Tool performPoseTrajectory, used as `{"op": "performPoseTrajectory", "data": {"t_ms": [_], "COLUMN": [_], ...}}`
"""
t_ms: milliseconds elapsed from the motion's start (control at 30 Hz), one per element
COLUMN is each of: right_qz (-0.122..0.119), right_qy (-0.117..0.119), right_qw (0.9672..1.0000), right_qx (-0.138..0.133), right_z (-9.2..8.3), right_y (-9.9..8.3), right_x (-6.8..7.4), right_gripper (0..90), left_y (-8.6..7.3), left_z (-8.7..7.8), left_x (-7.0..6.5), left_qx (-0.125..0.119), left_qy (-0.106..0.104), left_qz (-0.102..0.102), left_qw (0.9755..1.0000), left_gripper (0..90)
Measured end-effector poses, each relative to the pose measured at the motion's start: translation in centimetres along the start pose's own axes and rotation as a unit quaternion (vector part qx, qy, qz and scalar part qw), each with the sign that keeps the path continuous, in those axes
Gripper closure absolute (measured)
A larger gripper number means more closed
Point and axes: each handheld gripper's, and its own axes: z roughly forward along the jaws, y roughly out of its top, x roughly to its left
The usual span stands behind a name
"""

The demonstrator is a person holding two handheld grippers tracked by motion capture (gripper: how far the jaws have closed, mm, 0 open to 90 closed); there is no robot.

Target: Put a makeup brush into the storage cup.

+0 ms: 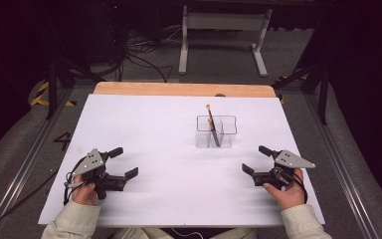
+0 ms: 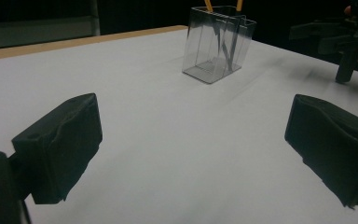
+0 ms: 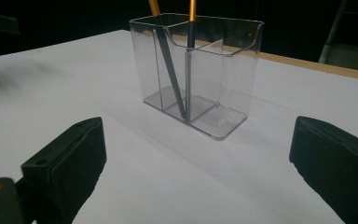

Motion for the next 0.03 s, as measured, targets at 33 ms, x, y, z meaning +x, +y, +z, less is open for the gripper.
{"op": "performPoseTrajectory", "data": {"t_ms": [33], "right_qz": [-0.001], "right_qy": [-0.001], "right_qw": [1.0000], "right_qx": [0.001], "right_z": [-0.05], "right_y": [0.02], "right_x": [0.04], "right_gripper": [4.5], "left_y": [0.02], "left_z": [-0.03], "left_x": [0.04], "left_qx": [0.001], "left_qy": [0.000], "left_qz": [0.000], "left_qw": [1.0000], "left_gripper": [4.4]}}
